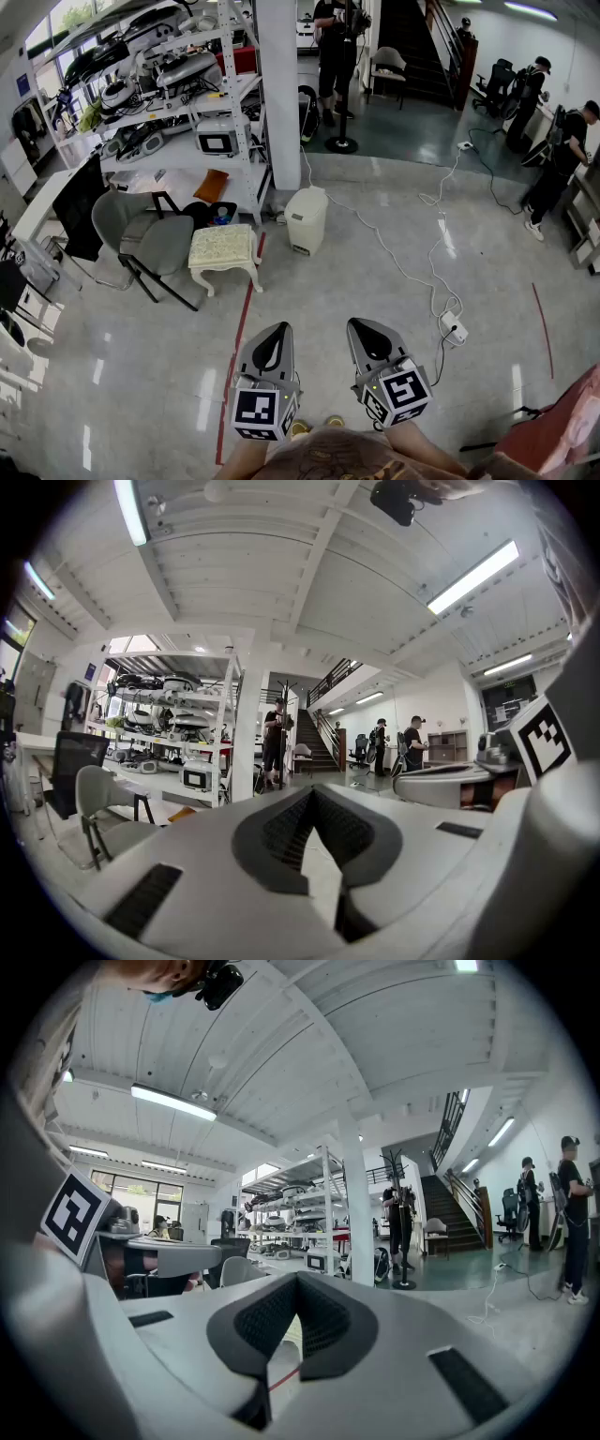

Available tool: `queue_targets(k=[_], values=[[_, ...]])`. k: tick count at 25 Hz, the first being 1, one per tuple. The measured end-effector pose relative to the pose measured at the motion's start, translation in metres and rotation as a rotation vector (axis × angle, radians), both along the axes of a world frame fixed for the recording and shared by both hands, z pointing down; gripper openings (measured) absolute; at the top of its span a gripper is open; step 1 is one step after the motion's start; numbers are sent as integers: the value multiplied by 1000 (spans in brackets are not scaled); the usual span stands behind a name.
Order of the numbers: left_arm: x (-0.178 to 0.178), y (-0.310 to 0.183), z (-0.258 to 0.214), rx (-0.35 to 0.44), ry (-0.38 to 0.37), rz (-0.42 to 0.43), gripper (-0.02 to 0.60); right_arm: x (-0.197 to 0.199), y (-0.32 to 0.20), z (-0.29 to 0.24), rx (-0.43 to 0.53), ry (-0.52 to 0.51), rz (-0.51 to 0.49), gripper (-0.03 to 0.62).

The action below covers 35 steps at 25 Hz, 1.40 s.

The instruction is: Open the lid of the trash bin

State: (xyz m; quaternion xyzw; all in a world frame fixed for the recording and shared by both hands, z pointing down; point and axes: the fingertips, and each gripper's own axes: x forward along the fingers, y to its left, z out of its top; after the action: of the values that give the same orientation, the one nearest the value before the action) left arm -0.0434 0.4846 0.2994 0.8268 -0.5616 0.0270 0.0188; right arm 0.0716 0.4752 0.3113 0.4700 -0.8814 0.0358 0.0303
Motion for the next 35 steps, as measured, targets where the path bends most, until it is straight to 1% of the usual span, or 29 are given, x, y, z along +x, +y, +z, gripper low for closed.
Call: queue_targets(k=[6, 12, 16, 21, 25, 29, 35], values=[[1, -2, 0, -3, -1, -6, -6, 5, -2, 1, -2, -19, 8, 23], [3, -5, -1, -7, -15, -6, -6, 11, -8, -3, 4, -30, -15, 25], [5, -12, 3, -11, -17, -27, -6, 19, -12, -6, 17, -27, -17, 25], [18, -16, 6, -6, -16, -42, -6, 33, -14, 0, 11, -35, -32, 25], [23, -18, 12, -6, -16, -65, -6, 43, -18, 1, 31, -35, -33, 25], [24, -21, 11, -9, -17, -77, -6, 46, -25, 2, 25, -39, -50, 24], [28, -41, 10, -7, -27, -65, -6, 43, -41, 2, 27, -39, -63, 25]])
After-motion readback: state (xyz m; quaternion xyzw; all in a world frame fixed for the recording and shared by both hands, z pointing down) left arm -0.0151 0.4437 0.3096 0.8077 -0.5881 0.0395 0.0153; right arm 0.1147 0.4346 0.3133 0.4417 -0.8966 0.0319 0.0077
